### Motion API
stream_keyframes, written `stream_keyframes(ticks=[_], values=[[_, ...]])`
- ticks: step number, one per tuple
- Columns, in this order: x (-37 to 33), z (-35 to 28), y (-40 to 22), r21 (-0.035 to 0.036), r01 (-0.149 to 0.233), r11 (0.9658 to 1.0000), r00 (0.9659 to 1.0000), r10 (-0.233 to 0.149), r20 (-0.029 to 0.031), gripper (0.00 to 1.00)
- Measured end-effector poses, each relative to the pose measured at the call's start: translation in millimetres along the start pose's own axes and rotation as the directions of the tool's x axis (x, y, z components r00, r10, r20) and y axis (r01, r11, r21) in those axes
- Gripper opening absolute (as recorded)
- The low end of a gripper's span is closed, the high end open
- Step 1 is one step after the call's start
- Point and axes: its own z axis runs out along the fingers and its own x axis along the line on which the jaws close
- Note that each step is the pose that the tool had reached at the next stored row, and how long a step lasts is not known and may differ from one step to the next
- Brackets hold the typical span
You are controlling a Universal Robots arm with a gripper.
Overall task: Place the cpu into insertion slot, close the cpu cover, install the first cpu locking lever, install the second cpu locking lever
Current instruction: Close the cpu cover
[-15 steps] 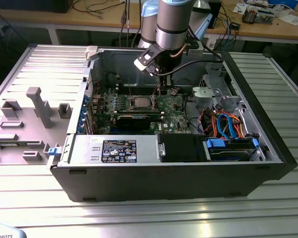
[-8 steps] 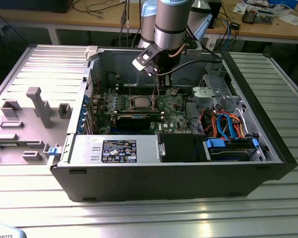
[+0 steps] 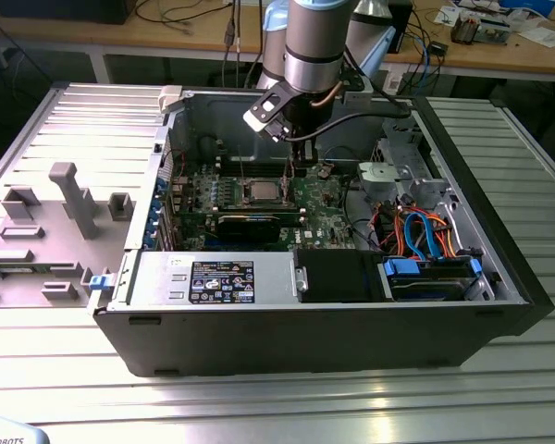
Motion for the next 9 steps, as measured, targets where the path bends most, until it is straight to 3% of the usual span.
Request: stream_keyframes(ticks=[9], values=[[0.2, 0.2, -6.6, 0.0005, 0.0, 1.0, 1.0, 0.0, 0.0, 0.11]])
